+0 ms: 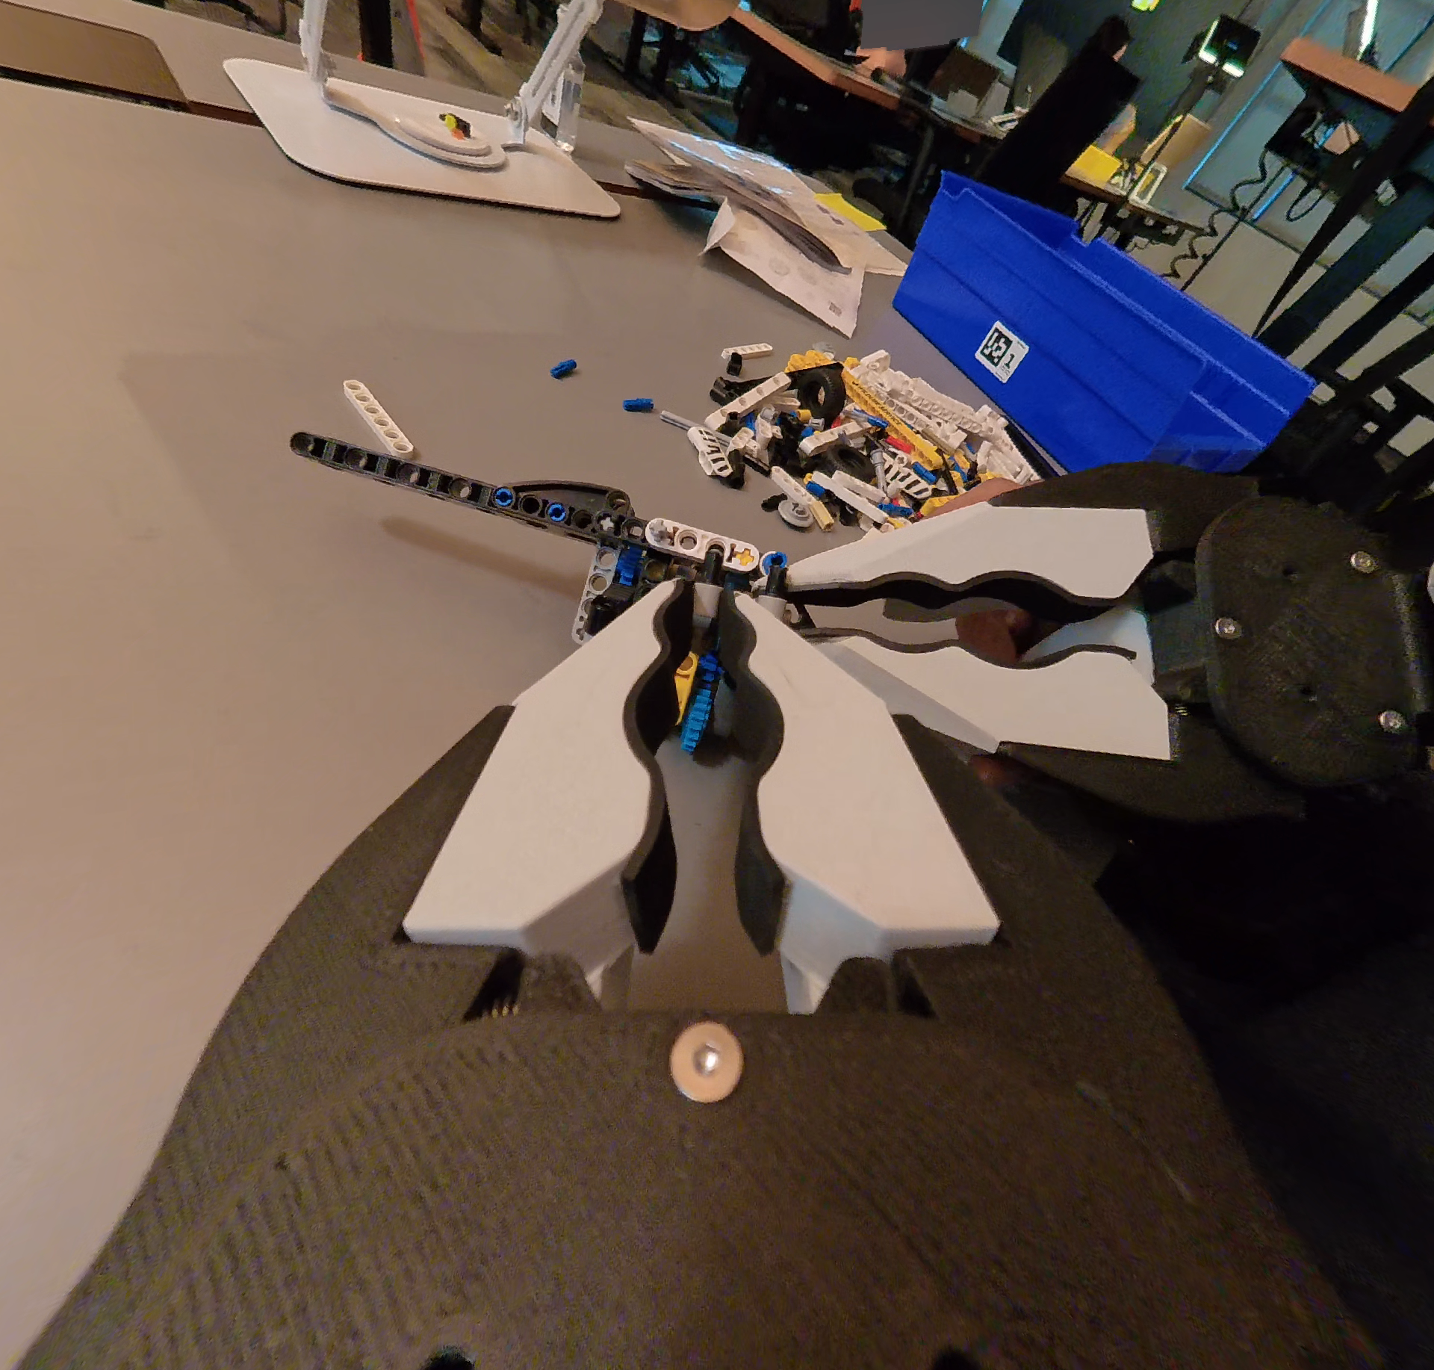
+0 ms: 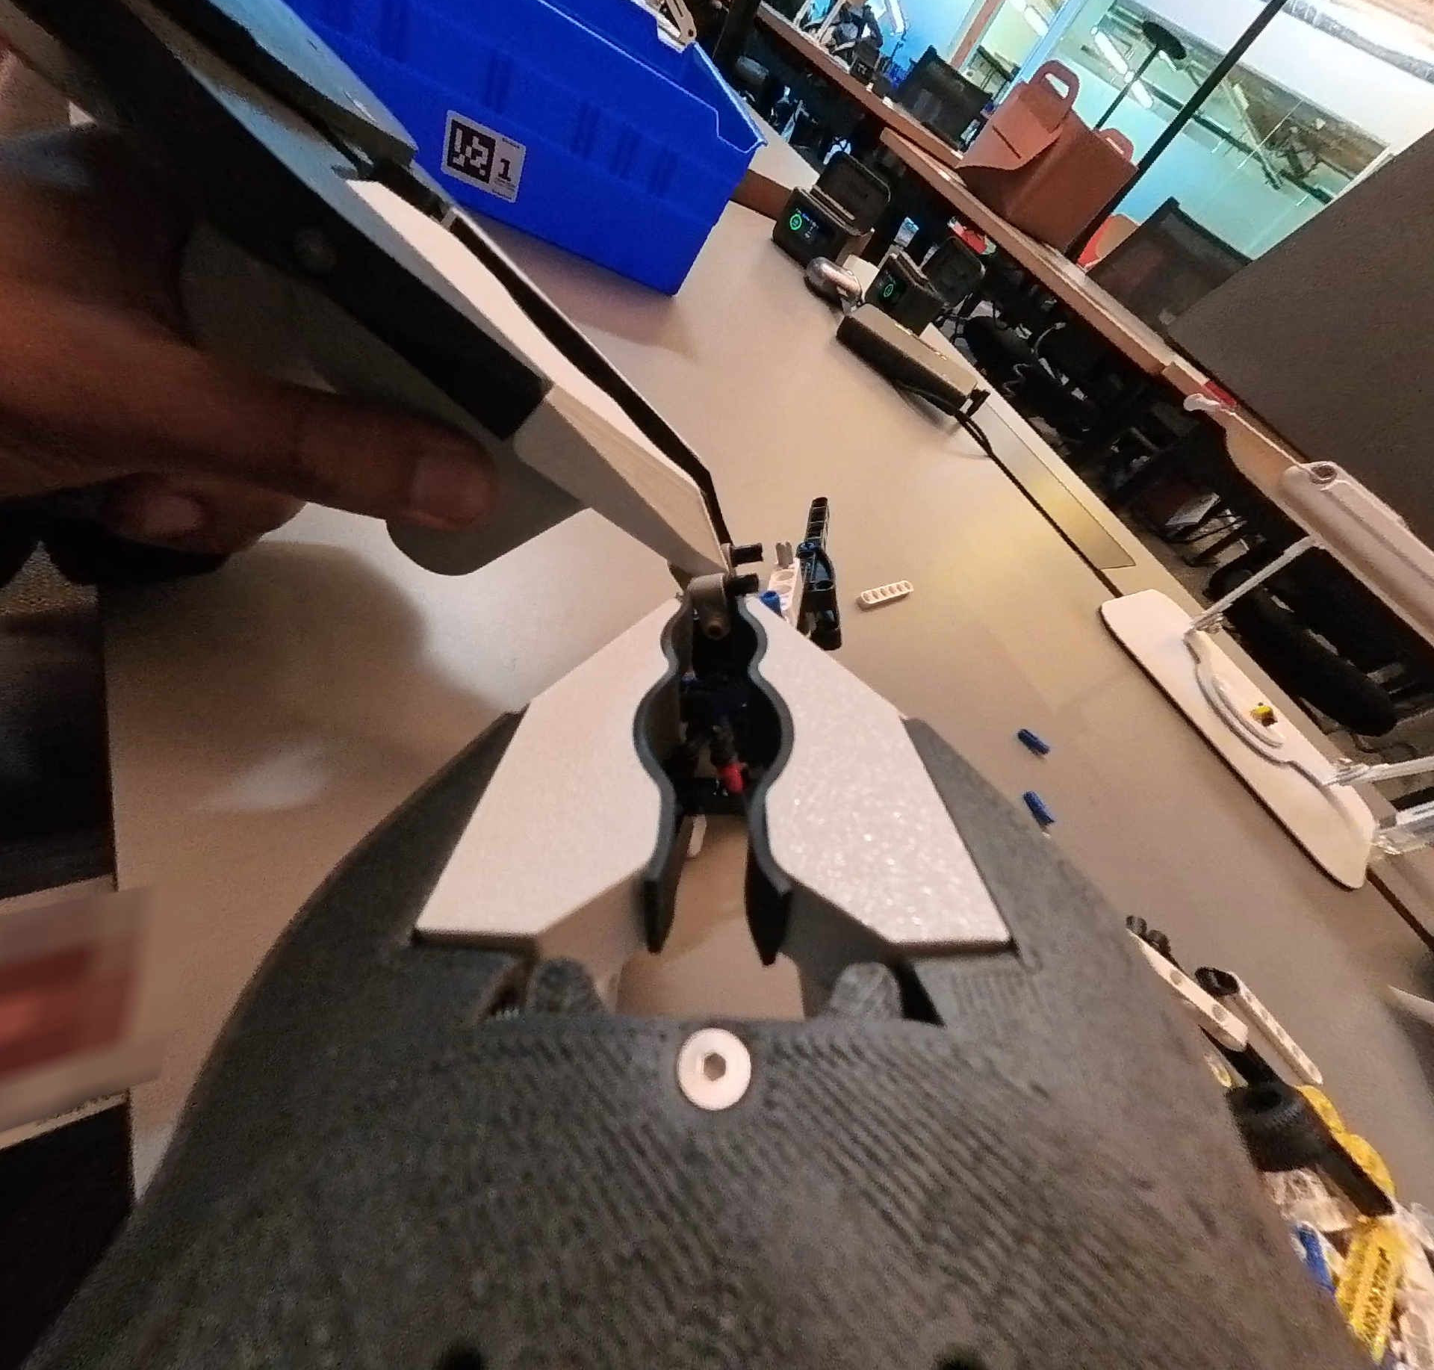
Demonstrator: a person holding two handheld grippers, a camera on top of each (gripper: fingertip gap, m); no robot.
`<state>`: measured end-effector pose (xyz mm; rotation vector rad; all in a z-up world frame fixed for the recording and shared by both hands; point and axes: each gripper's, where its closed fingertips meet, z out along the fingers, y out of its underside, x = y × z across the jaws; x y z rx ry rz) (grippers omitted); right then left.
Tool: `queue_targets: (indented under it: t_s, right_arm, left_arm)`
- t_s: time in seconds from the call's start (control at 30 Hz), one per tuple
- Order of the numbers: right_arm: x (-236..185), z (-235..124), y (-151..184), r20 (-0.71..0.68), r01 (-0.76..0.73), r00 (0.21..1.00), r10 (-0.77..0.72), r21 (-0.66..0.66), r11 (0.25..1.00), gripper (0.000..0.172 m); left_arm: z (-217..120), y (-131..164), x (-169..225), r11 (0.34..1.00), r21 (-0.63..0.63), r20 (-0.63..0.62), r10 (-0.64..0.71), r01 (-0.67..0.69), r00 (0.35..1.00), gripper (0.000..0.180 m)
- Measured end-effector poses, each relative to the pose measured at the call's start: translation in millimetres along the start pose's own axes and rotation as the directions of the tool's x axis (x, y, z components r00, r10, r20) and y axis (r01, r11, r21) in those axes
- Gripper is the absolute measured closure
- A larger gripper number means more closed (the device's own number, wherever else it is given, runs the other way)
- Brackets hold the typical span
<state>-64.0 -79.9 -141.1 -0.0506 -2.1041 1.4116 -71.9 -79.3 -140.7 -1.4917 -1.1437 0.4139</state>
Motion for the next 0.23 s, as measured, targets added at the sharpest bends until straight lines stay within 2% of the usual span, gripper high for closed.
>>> queue_targets:
  t_s: [0.23]
  right_arm:
    - [-0.9,0.5,2.4,-0.02,0.12,0.993,-0.12,-0.018,0.993,0.166]
  left_arm:
    - [-0.8,2.6,1.1,0.997,-0.016,-0.067,-0.076,0.075,0.995,0.176]
